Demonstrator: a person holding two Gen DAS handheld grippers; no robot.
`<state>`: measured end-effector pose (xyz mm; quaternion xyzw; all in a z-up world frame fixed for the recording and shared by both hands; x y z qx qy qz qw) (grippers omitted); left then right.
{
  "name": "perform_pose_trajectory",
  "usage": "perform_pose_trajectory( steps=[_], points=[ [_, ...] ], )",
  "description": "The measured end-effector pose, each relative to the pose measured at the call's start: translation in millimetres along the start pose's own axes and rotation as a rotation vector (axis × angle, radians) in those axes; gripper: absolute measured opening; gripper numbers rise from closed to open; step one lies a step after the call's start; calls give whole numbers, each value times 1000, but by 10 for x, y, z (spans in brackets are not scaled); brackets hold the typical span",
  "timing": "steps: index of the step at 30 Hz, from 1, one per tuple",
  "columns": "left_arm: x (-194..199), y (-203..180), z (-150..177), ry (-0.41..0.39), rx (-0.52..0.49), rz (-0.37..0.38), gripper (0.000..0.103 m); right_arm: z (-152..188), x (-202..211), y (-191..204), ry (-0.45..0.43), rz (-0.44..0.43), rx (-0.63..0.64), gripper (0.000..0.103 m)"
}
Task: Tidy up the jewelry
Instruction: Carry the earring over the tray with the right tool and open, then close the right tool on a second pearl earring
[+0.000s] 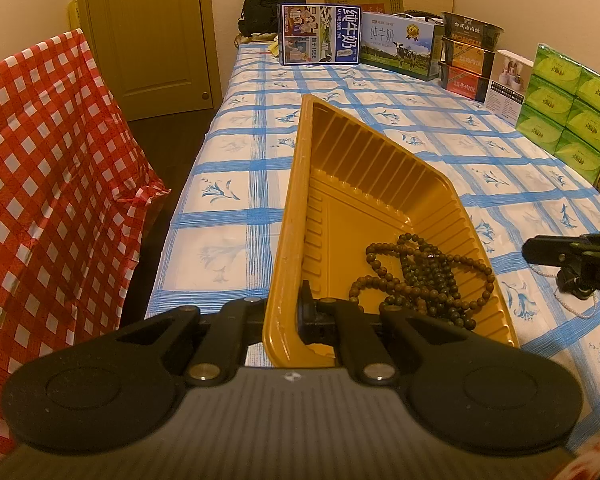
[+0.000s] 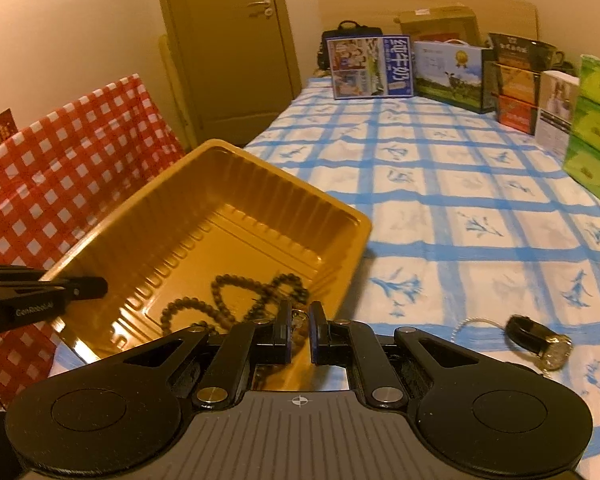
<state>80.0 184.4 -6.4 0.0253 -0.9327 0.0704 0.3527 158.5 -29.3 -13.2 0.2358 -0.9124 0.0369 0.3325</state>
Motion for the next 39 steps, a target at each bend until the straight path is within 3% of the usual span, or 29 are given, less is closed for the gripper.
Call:
perform_pose_trajectory(
  steps=[19, 21, 24, 25, 32, 39],
  points=[
    [0, -1, -2, 0, 1, 0, 5, -10, -156, 372, 22, -107, 37, 8],
    [1, -1, -2, 0, 0, 0, 5, -7, -160, 370, 29, -110, 29, 12],
    [1, -2, -2, 0, 0, 0, 5, -5, -147, 289, 18, -82, 2, 38],
    [0, 0, -2, 0, 0, -1, 5, -2, -136, 245, 14, -73, -9, 41],
    [1, 2, -3, 0, 0, 0, 5, 54, 0, -213, -6, 34, -76, 41],
    [-1, -5, -2, 0, 1, -1, 5, 460, 186, -878, 20, 224, -160, 41]
  ],
)
Point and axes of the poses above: each gripper's, at about its wrist camera, not at the fingertips, and x roughly against the way its jaws point, y to its left, z to its underside, the point moved 4 cm from there along -x, roughly the way its jaws point, and after that the axes turned 13 degrees about z, right-handed, at the moved point
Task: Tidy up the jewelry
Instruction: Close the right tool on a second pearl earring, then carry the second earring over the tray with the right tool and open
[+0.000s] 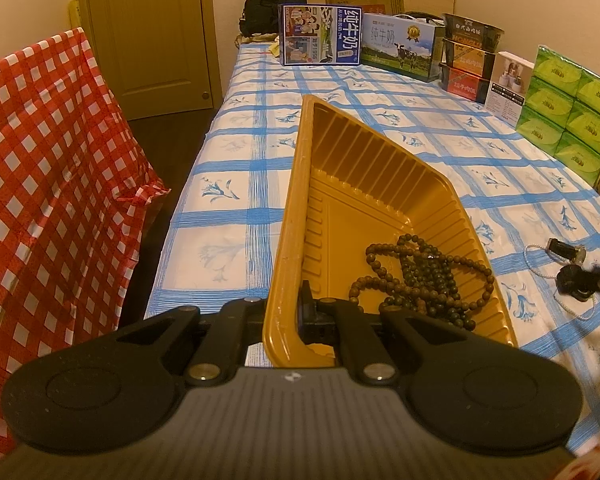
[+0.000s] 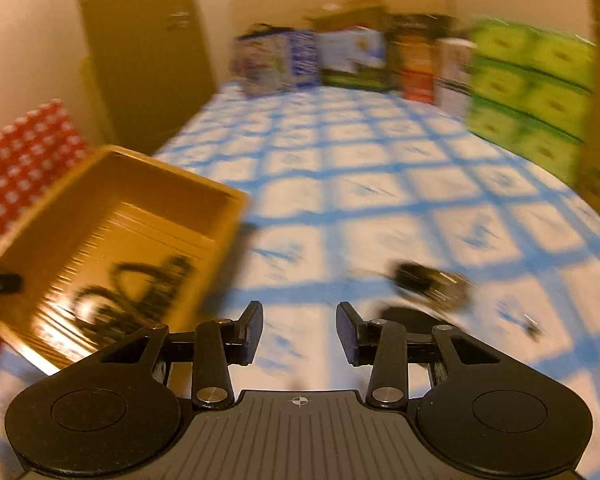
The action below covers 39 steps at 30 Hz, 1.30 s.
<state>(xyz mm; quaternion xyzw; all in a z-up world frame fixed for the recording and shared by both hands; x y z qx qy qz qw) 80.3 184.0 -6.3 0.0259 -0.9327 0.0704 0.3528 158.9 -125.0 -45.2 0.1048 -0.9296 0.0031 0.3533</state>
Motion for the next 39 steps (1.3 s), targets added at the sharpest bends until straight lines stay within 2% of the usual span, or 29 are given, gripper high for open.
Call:
perform_pose_trajectory(
  steps=[4, 8, 15, 21, 24, 29, 35, 39],
  points=[
    [-2, -9, 3, 1, -3, 1, 5, 143, -6, -425, 21, 101, -28, 41],
    [3, -9, 3, 1, -2, 0, 5, 156, -6, -840, 5, 203, -84, 41],
    [15, -10, -3, 2, -3, 0, 5, 46, -163, -1277, 1, 297, -90, 41],
    [34, -9, -22, 2, -7, -1, 5, 59, -365, -1344, 20, 308, -20, 39],
    [32, -11, -21, 3, -6, -1, 5, 64, -481, -1315, 26, 301, 30, 31],
    [36, -8, -24, 3, -7, -1, 5, 70, -605, -1327, 44, 290, 51, 25],
    [32, -14, -21, 2, -6, -1, 5, 101, -647, -1309, 59, 287, 73, 9],
    [34, -15, -21, 2, -7, -2, 5, 110, -619, -1287, 53, 290, 71, 8]
  ],
)
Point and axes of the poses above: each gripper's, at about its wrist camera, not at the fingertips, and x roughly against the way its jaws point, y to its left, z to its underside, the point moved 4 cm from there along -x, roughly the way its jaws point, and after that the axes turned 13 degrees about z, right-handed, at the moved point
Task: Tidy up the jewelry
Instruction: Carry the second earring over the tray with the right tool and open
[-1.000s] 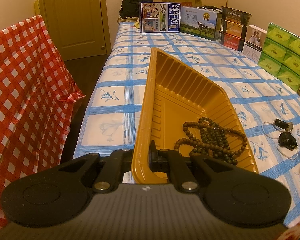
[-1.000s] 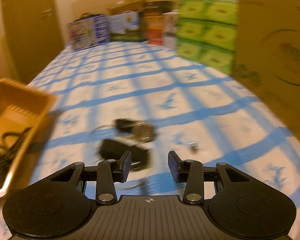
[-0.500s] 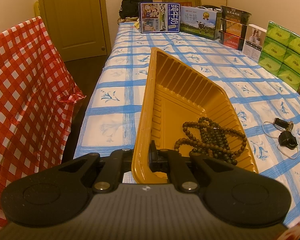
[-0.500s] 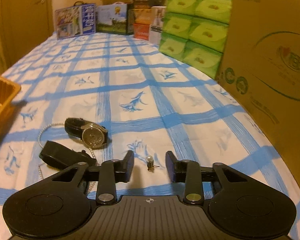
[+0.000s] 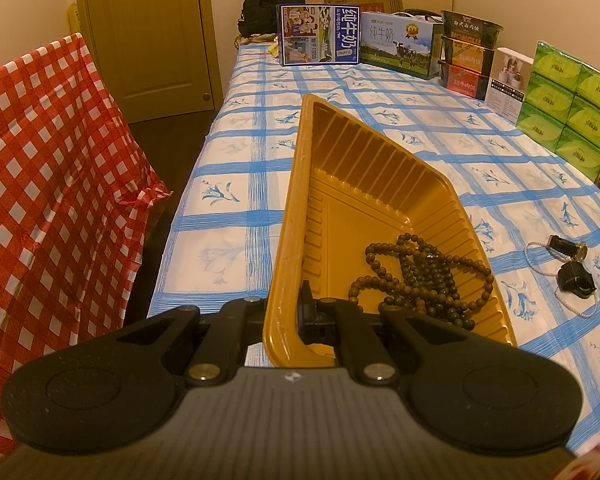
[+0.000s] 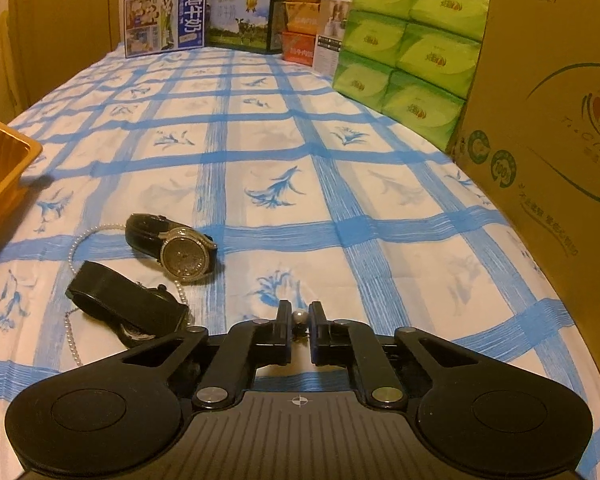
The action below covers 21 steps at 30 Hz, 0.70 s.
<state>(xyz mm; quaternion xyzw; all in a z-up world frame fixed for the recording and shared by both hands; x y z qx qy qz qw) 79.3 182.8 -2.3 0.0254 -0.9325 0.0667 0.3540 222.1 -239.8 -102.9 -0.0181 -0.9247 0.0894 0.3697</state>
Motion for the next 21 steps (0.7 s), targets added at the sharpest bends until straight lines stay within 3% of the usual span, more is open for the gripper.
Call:
perform_pose_trajectory(
  steps=[10, 21],
  points=[
    [5, 1, -10, 0, 2, 1, 5, -144, 444, 188, -78, -64, -2, 8],
    [5, -3, -9, 0, 1, 0, 5, -387, 975, 1074, -124, -340, 41, 8]
  ],
)
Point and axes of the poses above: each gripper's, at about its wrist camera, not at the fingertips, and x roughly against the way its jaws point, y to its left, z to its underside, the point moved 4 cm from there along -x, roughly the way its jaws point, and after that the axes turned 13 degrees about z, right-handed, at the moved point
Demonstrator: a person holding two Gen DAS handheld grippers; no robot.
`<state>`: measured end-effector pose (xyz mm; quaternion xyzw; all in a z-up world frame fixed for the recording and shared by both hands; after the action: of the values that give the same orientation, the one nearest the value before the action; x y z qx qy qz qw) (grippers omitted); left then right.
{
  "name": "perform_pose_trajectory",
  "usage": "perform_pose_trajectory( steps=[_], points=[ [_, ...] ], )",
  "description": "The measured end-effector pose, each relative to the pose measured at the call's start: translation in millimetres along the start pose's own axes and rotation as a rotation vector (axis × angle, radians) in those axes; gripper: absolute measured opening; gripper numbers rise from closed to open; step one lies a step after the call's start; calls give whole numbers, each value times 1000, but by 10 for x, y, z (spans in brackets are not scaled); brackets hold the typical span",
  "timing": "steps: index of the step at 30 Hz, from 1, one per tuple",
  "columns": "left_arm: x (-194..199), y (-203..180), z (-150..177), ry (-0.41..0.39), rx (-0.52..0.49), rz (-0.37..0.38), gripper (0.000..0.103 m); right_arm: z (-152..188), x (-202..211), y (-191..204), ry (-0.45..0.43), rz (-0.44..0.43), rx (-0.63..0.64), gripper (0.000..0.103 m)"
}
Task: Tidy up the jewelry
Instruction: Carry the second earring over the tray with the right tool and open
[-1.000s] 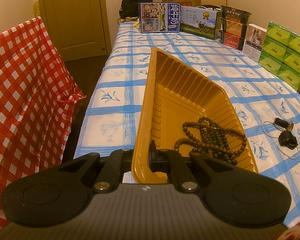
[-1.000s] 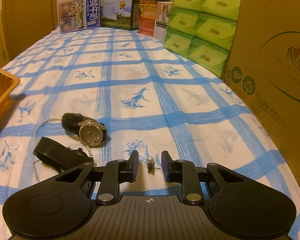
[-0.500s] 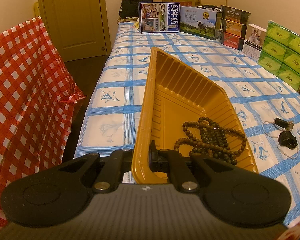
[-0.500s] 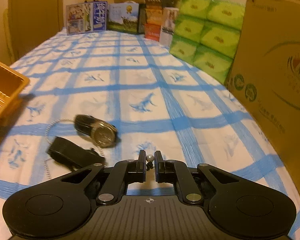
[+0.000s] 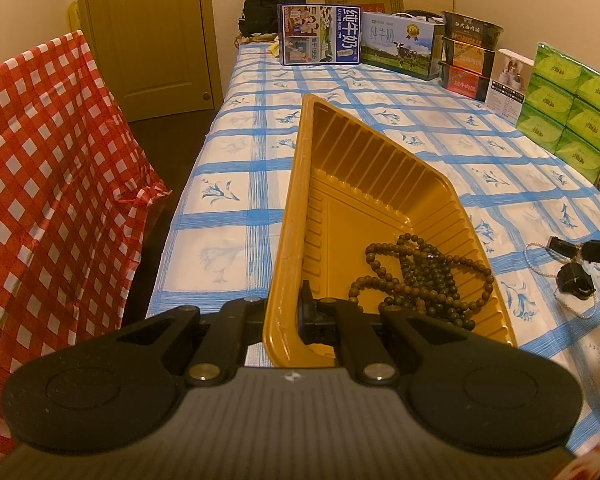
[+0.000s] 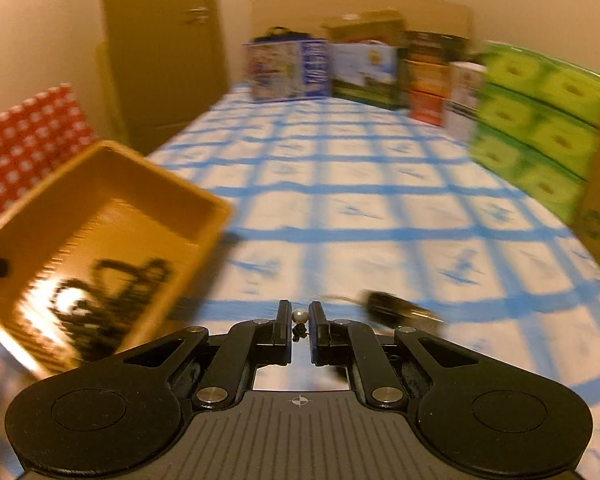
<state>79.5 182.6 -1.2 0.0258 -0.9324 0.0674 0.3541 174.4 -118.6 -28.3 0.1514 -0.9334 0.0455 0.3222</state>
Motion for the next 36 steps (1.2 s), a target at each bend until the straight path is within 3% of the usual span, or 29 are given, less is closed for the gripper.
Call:
perform_pose_trajectory(
  steps=[5, 13, 36],
  points=[
    [5, -1, -7, 0, 0, 1, 5, -98, 14, 495, -13, -115, 28, 8],
    [-7, -6, 12, -1, 3, 1, 5, -215, -9, 1018, -12, -219, 71, 8],
    [-19, -19, 27, 0, 2, 2, 5, -154, -109, 1470, 28, -300, 145, 8]
  ],
)
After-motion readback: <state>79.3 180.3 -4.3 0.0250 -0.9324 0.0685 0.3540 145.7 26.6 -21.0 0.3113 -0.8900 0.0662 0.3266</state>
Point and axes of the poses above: each gripper's, at about its wrist camera, not at the fingertips, and x roughly against the way its jaws point, y to its left, z to its underside, the point moved 4 cm from there along -x, roughly the way its jaws point, and after that the axes turned 13 degrees about z, right-handed, at the moved point
